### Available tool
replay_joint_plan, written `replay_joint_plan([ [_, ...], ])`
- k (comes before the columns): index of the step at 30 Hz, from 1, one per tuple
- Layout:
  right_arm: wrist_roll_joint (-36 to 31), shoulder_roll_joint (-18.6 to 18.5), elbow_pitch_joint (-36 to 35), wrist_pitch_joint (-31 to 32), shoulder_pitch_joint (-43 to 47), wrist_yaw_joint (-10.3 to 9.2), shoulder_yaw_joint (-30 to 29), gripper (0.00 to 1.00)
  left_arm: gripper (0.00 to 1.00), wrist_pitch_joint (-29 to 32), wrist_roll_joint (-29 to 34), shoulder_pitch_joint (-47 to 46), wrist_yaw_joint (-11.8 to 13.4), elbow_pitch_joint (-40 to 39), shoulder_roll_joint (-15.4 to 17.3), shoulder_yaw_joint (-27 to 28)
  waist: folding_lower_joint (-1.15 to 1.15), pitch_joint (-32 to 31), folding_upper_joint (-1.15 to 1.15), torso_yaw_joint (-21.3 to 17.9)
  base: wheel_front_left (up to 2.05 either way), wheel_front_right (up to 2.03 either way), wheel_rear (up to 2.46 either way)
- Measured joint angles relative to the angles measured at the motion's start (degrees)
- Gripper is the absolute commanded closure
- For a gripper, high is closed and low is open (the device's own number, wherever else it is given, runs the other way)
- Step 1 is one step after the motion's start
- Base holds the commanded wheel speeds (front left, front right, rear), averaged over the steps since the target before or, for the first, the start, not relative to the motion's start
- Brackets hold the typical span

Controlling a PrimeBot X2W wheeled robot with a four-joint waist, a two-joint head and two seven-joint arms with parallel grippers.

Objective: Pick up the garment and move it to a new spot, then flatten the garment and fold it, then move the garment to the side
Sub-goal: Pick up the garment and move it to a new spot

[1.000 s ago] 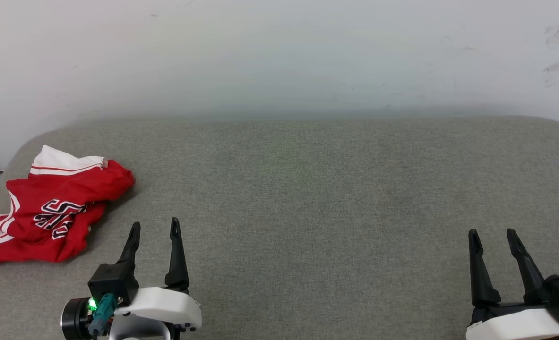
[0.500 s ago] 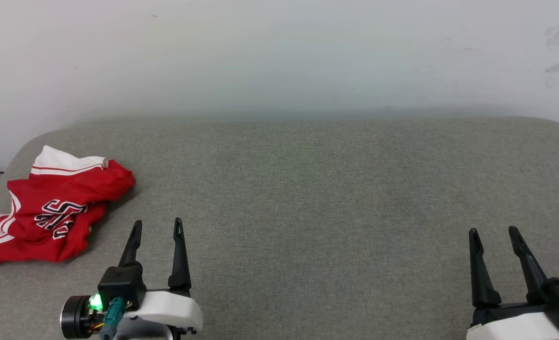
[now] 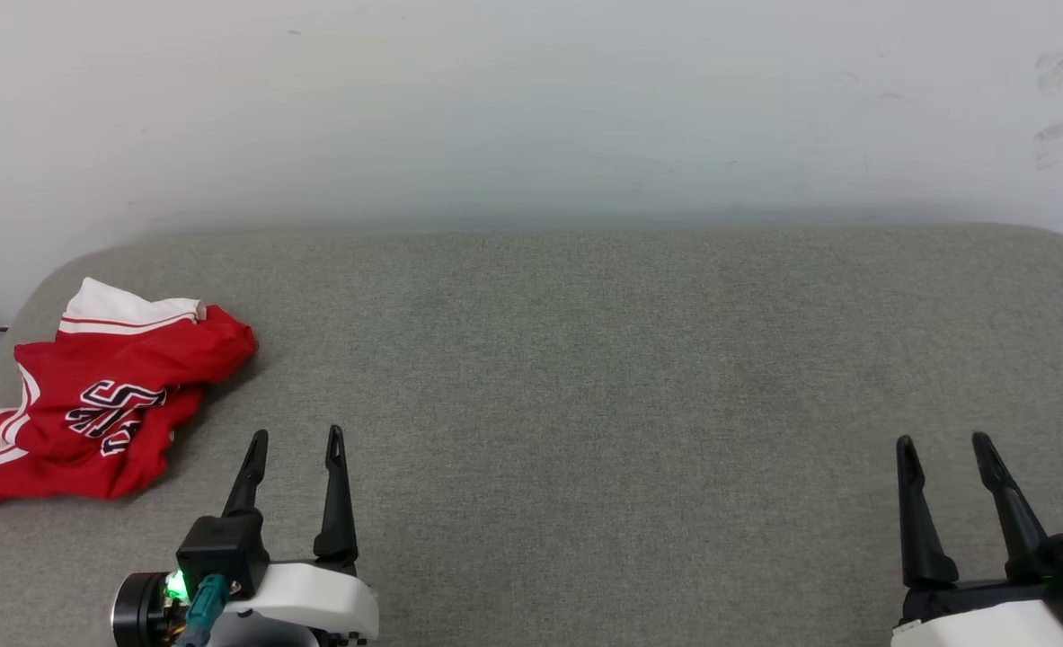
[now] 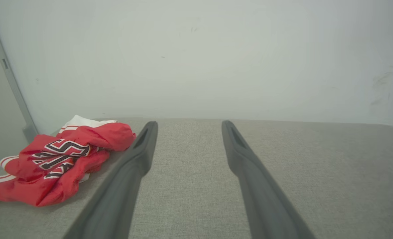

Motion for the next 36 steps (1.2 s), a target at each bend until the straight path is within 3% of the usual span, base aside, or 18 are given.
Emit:
replay_joint_plan([
  [9,4.03,-0.01,1.24,0.0,0.03,0.0,-0.79,0.0,0.0,0.0,-2.9,0.01,-1.01,1.07,-0.07,0.58,0.0,-0.1,0.0,0.1,0.0,0.0,0.0],
  [26,5.15,-0.01,2.13,0.0,0.06,0.0,-0.69,0.0,0.0,0.0,-3.41,0.0,-1.1,2.02,-0.08,0.57,0.0,-0.31,0.0,0.42,0.0,0.0,0.0],
  [36,5.17,-0.01,2.11,-0.01,0.6,0.0,-0.11,0.0,0.0,0.0,-3.32,-0.06,-0.91,2.26,-0.09,1.56,0.0,-0.21,0.0,4.33,0.0,0.0,0.0],
])
